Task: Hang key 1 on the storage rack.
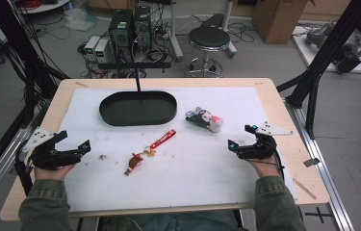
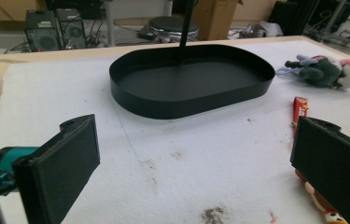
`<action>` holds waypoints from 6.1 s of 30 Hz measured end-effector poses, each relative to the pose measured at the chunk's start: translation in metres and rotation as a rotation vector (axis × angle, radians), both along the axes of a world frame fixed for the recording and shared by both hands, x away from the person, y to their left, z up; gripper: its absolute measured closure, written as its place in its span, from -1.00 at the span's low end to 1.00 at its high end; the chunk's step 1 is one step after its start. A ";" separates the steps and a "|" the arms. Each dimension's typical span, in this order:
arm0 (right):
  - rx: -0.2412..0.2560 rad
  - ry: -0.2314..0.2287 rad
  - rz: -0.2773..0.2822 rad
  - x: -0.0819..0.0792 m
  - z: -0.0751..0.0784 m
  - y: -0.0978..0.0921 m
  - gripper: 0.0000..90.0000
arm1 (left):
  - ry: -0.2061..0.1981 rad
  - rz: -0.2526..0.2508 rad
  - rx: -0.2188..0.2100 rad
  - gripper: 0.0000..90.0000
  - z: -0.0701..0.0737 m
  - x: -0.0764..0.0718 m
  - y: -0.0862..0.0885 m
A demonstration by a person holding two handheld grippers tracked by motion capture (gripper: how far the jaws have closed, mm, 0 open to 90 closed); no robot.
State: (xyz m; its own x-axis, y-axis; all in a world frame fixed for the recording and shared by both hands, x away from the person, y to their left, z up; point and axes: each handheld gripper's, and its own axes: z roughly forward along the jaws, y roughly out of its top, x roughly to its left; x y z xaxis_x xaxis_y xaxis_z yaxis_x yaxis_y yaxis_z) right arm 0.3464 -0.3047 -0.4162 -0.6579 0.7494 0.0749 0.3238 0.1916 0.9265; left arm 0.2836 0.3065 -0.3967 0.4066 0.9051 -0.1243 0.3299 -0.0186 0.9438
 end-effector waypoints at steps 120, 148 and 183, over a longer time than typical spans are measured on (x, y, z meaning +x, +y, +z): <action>-0.069 -0.006 0.001 -0.001 -0.001 -0.005 -0.99 | 0.438 -0.511 0.530 -0.01 -0.020 0.153 -0.251; -0.026 0.010 0.009 0.001 -0.003 -0.006 -0.99 | 0.404 -0.504 0.456 0.65 0.012 0.146 -0.224; -0.028 0.019 0.006 0.002 -0.004 -0.004 -0.99 | 0.249 -0.333 0.225 0.66 0.133 0.127 -0.129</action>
State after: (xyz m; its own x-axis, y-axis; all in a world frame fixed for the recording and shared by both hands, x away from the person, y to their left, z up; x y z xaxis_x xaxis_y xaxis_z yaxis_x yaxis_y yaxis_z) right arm 0.3483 -0.3088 -0.4198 -0.6614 0.7471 0.0665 0.3396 0.2193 0.9146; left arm 0.4106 0.1775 -0.2636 0.6621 0.7461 -0.0703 0.4869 -0.3570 0.7972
